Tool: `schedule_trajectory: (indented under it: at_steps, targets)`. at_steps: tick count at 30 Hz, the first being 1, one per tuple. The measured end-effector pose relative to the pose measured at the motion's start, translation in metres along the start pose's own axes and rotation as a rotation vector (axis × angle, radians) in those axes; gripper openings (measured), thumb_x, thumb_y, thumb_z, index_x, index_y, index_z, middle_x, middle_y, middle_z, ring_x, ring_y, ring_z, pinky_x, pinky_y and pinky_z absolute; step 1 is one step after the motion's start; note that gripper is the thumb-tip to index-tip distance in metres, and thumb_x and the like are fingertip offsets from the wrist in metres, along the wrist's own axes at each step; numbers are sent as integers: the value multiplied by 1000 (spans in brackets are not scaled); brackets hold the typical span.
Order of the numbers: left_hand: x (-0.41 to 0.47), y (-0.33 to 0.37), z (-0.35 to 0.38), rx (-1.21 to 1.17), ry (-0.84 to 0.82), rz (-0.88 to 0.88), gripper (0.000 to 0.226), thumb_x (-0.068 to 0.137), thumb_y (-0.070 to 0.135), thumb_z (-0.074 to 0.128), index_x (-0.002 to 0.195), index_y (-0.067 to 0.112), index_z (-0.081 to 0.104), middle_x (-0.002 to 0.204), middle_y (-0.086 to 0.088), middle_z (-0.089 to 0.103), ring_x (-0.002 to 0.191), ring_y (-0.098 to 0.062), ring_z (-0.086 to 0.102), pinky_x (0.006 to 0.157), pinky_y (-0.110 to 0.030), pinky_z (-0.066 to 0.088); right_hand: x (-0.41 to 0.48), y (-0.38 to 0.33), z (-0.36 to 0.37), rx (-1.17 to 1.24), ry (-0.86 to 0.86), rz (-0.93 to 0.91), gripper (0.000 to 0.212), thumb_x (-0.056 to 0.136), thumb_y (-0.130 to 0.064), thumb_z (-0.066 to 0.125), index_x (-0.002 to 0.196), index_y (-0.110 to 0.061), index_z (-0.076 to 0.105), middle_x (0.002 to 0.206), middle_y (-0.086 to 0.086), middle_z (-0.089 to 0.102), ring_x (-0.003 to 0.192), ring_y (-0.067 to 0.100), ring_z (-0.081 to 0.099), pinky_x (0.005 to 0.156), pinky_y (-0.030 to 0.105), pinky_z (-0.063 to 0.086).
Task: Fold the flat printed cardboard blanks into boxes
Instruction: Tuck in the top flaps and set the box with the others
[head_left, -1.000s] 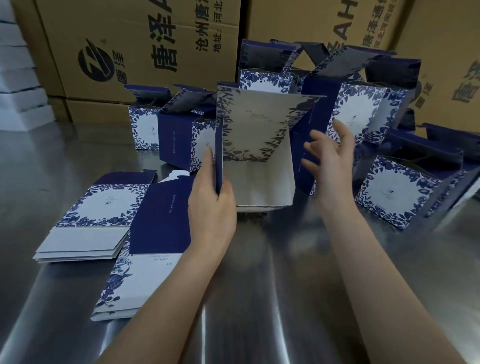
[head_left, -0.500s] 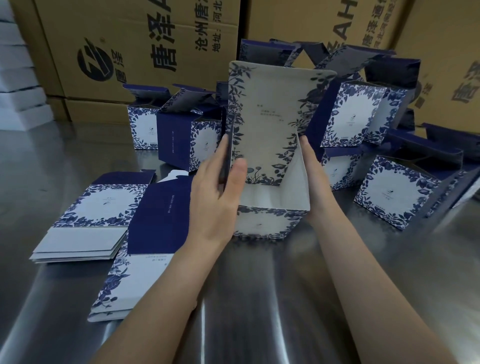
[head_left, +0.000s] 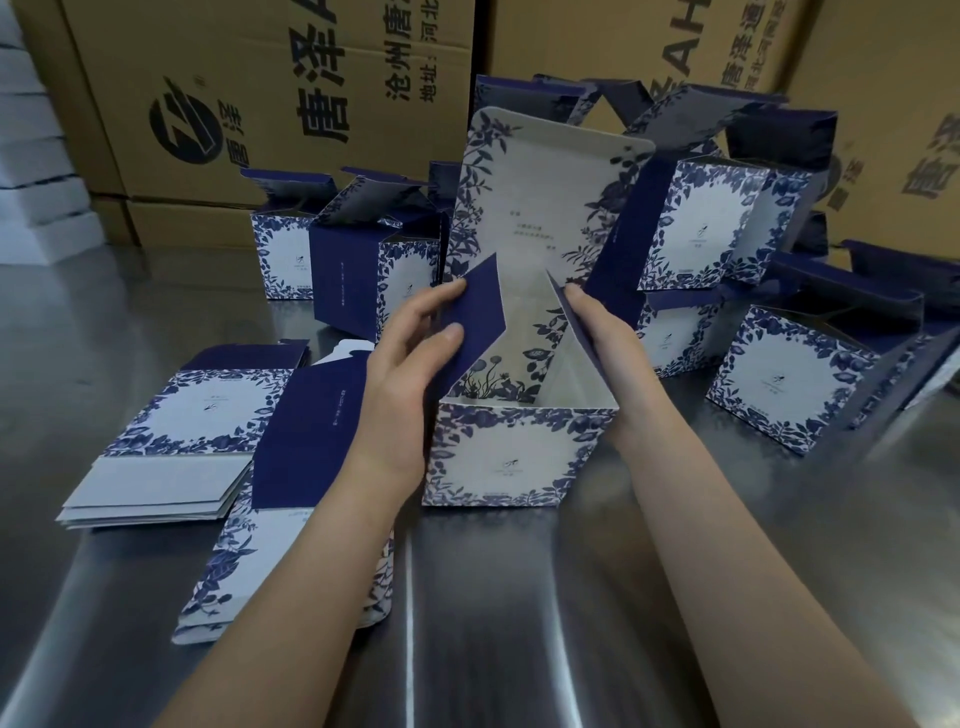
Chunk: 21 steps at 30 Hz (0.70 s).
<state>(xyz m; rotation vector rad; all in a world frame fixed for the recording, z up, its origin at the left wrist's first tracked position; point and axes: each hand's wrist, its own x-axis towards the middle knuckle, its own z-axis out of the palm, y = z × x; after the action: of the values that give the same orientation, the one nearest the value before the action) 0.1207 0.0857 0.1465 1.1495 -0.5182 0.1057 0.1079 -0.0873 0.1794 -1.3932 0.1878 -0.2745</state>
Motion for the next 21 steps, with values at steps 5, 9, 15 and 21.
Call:
schedule_trajectory:
  at_steps: [5, 9, 15, 21]
  targets:
    - [-2, 2, 3, -48, 30, -86, 32, 75, 15, 55, 103, 16, 69, 103, -8, 65, 86, -17, 65, 70, -27, 53, 0, 3, 0, -75, 3, -101, 21, 98, -23, 56, 79, -17, 63, 59, -12, 65, 52, 1, 61, 47, 10, 42]
    - [-3, 2, 4, 13, 48, -106, 28, 72, 15, 55, 93, 23, 72, 123, -12, 62, 93, -19, 62, 79, -34, 49, 2, 1, 1, -121, -3, -97, 9, 97, -16, 58, 99, -9, 61, 66, -9, 65, 48, -3, 58, 46, 9, 40]
    - [-2, 1, 3, 45, 92, -171, 42, 65, 13, 51, 100, 23, 72, 97, 0, 63, 84, -19, 58, 74, -36, 47, 0, 3, 1, -67, -31, -46, 18, 94, -5, 56, 110, 2, 60, 92, 14, 55, 65, 15, 53, 50, 16, 42]
    - [1, 1, 5, 57, 144, -209, 50, 58, 11, 48, 100, 24, 73, 100, -12, 54, 90, -28, 49, 81, -46, 39, 1, 2, 1, -34, -58, -64, 24, 91, 7, 48, 110, 4, 62, 81, 6, 66, 61, 13, 59, 51, 15, 45]
